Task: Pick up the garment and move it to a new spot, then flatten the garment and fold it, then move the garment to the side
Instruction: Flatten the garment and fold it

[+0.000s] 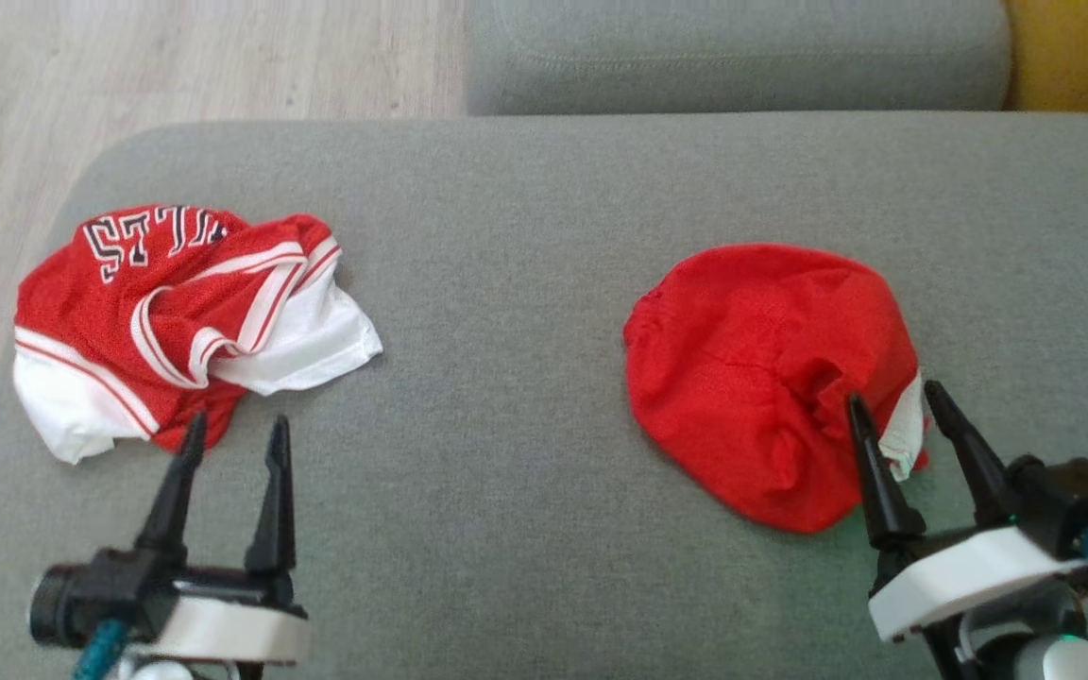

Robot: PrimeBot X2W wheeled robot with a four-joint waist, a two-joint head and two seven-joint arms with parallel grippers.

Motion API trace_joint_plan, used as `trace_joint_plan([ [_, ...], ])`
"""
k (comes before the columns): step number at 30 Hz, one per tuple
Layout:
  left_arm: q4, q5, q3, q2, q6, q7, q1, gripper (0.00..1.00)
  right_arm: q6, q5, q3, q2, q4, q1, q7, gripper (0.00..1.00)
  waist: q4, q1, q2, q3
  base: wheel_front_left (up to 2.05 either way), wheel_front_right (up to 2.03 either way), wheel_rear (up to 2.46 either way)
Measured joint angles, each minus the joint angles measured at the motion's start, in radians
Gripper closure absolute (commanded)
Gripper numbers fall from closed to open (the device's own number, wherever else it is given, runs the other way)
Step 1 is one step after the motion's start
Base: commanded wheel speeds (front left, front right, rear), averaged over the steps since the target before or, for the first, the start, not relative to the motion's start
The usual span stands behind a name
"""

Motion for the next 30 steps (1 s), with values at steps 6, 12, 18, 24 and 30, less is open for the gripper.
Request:
trace_joint_plan([
  [6, 0.017, 0.043, 0.003, -0.033, -0.004, 0.0, 0.054, 0.0, 0.0, 0.008, 0.005, 0.0, -0.007, 0.038, 0.001, 0.0, -0.014, -0.0001, 0.0, -0.04, 0.0, 0.0, 0.0],
  [12, 0.015, 0.072, 0.048, -0.067, -0.024, 0.0, 0.061, 0.0, 0.0, 0.019, 0.007, 0.001, -0.01, 0.053, 0.001, 0.0, -0.011, 0.0, 0.0, -0.052, 0.0, 0.0, 0.0],
  [18, 0.03, 0.123, 0.083, -0.089, -0.057, 0.0, 0.063, 0.0, 0.0, 0.019, 0.007, 0.001, -0.01, 0.053, 0.001, 0.0, -0.002, 0.0, 0.0, -0.059, 0.0, 0.0, 0.0],
  [24, 0.044, 0.143, 0.116, -0.116, -0.083, 0.0, 0.065, 0.0, 0.0, 0.019, 0.007, 0.001, -0.01, 0.053, 0.001, 0.0, 0.001, 0.0, 0.0, -0.059, 0.0, 0.0, 0.0],
  [30, 0.051, 0.167, 0.143, -0.145, -0.115, 0.0, 0.064, 0.0, 0.0, 0.005, 0.002, 0.001, 0.023, 0.049, 0.013, 0.0, 0.002, 0.0001, 0.0, -0.039, 0.0, 0.0, 0.0],
])
